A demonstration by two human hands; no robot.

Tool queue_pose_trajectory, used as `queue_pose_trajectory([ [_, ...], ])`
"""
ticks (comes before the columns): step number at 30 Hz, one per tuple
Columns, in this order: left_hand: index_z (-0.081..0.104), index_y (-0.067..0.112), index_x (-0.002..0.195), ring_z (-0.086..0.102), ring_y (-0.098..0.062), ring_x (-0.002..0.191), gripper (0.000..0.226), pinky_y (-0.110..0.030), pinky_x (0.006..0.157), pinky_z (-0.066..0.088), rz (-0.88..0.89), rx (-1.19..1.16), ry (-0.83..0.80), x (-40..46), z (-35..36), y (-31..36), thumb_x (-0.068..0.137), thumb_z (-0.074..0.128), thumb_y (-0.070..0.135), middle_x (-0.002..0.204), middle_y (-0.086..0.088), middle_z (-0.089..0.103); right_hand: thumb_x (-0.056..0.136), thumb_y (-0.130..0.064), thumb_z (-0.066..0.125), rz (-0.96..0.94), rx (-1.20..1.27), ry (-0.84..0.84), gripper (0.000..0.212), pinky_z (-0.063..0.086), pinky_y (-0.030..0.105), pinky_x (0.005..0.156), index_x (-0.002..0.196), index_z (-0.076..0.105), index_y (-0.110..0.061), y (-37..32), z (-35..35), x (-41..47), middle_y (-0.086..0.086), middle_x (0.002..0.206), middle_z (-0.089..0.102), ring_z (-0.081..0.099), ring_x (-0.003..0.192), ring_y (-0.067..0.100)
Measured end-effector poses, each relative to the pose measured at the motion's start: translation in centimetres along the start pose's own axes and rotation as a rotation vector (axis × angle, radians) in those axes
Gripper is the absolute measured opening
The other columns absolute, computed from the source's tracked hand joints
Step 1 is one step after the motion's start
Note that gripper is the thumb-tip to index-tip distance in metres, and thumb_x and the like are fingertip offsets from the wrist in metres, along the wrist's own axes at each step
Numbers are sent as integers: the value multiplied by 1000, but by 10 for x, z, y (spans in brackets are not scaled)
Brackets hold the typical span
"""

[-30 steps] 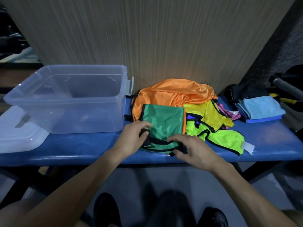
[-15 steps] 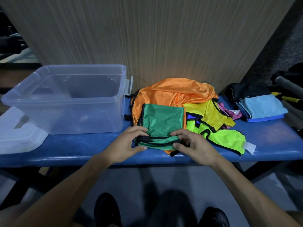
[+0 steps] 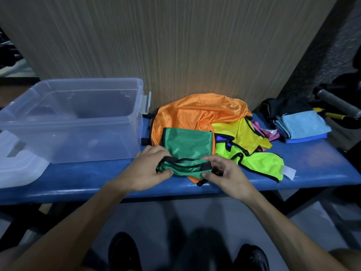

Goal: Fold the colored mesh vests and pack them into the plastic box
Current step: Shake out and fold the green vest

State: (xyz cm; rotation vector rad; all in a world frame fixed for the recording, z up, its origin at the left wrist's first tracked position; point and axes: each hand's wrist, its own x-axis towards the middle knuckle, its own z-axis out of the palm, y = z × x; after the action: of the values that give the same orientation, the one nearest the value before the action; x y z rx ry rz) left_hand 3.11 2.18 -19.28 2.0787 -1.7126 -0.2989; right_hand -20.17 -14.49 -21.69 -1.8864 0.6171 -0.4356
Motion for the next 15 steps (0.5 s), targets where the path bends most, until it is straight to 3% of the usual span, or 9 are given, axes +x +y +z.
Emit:
queue_pose_trajectory([
  [3, 55, 35, 136, 36, -8, 132, 52, -36, 110, 33, 162, 82, 132, 0, -7, 23, 90, 52, 57, 138, 22, 43, 89, -14, 78, -36, 12, -6, 36, 39, 19, 108, 122, 68, -27, -1, 1, 2, -14, 121, 72, 58, 125, 0],
  [5, 60, 37, 131, 35, -11, 135, 38, -34, 111, 28, 274, 107, 218, 7, -4, 40, 95, 57, 49, 139, 18, 46, 89, -9, 77, -54, 11, -3, 35, 38, 9, 101, 118, 68, -26, -3, 3, 2, -15, 115, 73, 60, 117, -7],
  [7, 65, 38, 126, 34, -15, 135, 28, -35, 113, 23, 360, 170, 246, 19, 2, 54, 98, 60, 40, 139, 15, 48, 89, -5, 76, -74, 9, 1, 32, 47, 13, 93, 115, 68, -22, -5, 4, 2, -7, 105, 75, 67, 105, 1],
  [9, 67, 39, 125, 37, -16, 130, 28, -37, 112, 26, 403, 185, 187, 30, 4, 60, 98, 62, 31, 135, 15, 50, 89, -5, 75, -101, 13, -1, 27, 53, 28, 84, 111, 69, -17, -4, 4, 3, 8, 97, 73, 70, 92, 19],
  [10, 66, 40, 126, 40, -16, 127, 31, -38, 110, 29, 417, 195, 133, 35, 4, 61, 98, 63, 27, 133, 15, 51, 88, -4, 75, -110, 17, -9, 25, 53, 30, 81, 110, 69, -15, -5, 3, 3, 11, 97, 72, 69, 88, 22],
  [15, 62, 46, 130, 39, -11, 123, 38, -35, 104, 32, 440, 259, -37, 47, 2, 63, 96, 65, 30, 133, 19, 48, 88, 3, 73, -104, 32, -54, 28, 49, 19, 79, 112, 69, -11, -7, 1, 3, -1, 96, 73, 66, 85, 6],
])
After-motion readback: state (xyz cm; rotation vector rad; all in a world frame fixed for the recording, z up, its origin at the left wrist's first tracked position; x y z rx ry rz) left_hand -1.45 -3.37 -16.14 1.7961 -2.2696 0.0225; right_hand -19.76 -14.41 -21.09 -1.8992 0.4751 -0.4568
